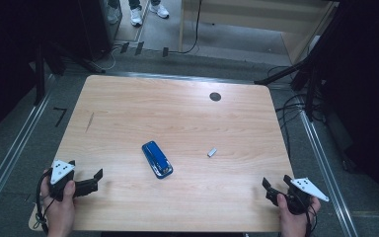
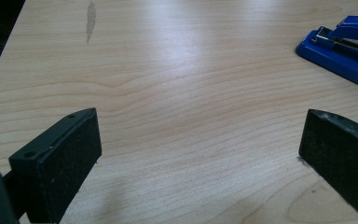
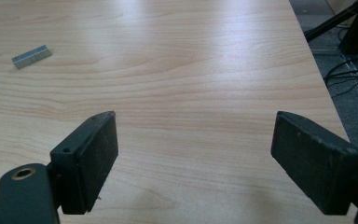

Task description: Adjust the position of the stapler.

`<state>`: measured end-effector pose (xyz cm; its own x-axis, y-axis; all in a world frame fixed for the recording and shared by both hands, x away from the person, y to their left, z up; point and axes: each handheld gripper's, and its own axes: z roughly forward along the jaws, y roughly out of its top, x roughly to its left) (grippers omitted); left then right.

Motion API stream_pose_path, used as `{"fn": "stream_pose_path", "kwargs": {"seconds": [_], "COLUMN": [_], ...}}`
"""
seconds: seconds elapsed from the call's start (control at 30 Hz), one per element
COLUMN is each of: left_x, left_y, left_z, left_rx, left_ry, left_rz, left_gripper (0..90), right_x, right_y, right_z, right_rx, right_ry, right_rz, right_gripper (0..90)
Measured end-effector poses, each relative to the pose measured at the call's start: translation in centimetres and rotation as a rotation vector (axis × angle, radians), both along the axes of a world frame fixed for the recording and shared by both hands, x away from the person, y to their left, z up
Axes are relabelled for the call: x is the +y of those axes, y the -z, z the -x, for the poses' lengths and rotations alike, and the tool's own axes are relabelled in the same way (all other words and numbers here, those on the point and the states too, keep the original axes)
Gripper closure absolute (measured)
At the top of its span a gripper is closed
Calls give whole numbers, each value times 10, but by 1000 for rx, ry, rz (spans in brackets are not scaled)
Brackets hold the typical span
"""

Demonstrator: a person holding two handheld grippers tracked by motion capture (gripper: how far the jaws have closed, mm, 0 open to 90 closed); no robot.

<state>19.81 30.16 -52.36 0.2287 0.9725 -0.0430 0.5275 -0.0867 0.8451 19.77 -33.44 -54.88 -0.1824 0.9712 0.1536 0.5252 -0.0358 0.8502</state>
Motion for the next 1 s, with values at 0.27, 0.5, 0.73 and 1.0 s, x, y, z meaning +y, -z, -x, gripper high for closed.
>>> {"fn": "stream_pose_path", "kwargs": {"seconds": [0.27, 0.5, 0.73, 1.0], "left_x": [1, 1, 1, 0], "left_y": [0, 0, 0, 0], "left_z": [0, 0, 1, 0], "left_rx": [4, 0, -5, -5], "left_ry": [-2, -2, 4, 1], "left_rz": [6, 5, 10, 4], "left_gripper": [0, 0, 0, 0], "right_x": [7, 33, 63, 99], "right_y": [-5, -18, -28, -37], "right_z": [2, 5, 5, 2], "right_rx": [-8, -33, -33, -33], "right_ry": [-15, -56, -139, -222], "right_rz": [-21, 33, 3, 21], "right_gripper": [150, 151, 150, 164]}}
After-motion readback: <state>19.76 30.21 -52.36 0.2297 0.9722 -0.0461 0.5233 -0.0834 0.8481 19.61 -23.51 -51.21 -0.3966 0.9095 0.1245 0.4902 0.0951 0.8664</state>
